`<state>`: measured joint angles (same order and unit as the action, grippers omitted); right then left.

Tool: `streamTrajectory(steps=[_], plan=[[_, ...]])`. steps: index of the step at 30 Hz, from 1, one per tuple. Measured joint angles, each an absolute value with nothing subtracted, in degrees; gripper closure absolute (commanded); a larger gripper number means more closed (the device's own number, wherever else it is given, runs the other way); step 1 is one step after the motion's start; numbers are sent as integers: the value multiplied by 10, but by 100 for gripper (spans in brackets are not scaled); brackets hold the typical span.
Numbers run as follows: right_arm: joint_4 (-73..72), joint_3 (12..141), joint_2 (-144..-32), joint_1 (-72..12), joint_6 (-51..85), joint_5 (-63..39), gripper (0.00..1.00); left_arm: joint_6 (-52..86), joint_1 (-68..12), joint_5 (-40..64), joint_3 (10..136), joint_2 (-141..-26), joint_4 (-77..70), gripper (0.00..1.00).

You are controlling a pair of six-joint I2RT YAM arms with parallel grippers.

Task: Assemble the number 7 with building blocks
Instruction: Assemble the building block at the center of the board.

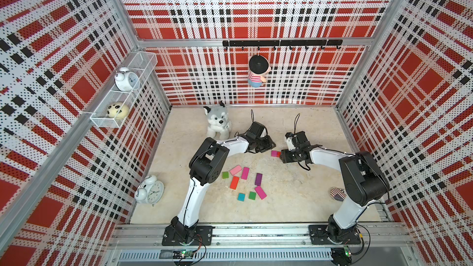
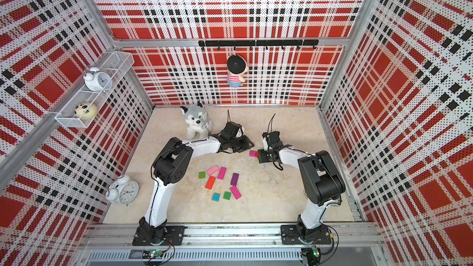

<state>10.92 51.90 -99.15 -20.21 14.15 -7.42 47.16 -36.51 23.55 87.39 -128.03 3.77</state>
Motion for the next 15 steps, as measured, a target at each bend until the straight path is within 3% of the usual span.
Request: streamTrajectory(steps=[8,15], plan=[[117,513,-975,-202,163,-73,34,480,-366,218,844,-1271,25,57],[103,491,-930,-192,226,-85,43,479,-366,205,818,-1237,22,60]])
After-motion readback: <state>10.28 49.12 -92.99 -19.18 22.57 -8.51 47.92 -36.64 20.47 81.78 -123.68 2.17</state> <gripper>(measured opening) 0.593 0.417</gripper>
